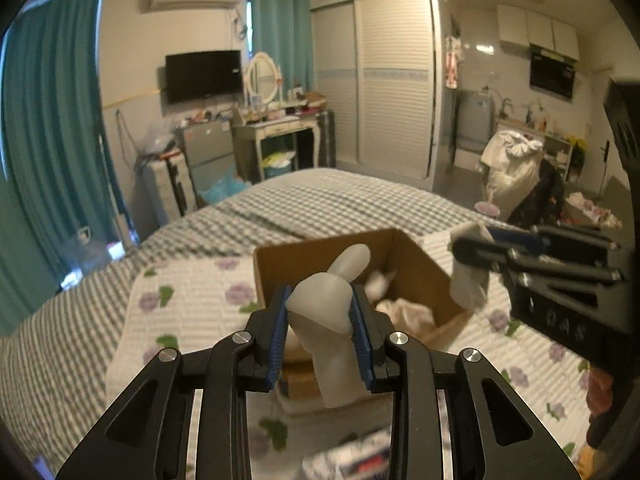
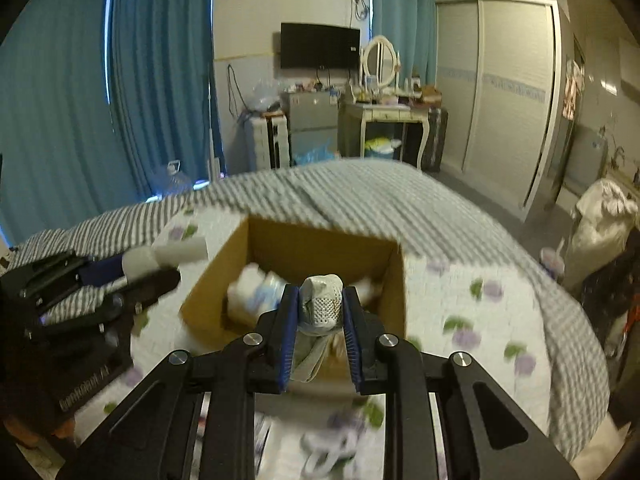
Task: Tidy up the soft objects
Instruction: 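Drop the bunny and white item into the box by opening both tools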
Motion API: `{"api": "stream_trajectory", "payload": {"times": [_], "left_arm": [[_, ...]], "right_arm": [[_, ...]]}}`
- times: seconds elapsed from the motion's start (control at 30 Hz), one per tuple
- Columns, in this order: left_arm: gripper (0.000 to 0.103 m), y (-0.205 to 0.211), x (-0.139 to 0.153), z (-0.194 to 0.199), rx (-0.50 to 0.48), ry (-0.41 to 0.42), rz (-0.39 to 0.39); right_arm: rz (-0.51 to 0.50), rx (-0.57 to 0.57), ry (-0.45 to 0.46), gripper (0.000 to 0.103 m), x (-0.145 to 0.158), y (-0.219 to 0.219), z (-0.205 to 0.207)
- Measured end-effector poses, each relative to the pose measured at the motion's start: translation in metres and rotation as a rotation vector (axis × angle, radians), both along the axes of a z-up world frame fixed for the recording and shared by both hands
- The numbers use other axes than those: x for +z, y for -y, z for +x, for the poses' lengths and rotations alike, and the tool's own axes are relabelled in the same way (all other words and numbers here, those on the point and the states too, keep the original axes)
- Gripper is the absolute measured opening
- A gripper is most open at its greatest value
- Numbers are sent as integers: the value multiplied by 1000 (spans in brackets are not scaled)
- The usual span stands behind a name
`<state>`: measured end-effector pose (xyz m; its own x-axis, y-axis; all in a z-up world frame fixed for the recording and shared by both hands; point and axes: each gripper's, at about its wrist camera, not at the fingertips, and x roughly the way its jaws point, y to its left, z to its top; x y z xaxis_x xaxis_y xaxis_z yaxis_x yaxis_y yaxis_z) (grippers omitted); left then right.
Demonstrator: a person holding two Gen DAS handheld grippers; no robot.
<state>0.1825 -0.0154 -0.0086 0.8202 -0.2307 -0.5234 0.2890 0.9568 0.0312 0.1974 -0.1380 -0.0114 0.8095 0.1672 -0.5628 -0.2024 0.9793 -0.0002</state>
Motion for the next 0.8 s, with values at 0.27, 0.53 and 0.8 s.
{"api": "stream_trajectory", "payload": {"times": [0.27, 0.53, 0.8], "left_arm": [[29, 5, -20, 68, 20, -66, 2], [29, 14, -54, 102, 21, -145, -4], [40, 31, -58, 98, 44, -135, 71]], "right_arm": [[44, 1, -33, 21, -14, 10, 75], [59, 13, -179, 21, -79, 24, 128], [99, 0, -207, 30, -93, 36, 124]]}}
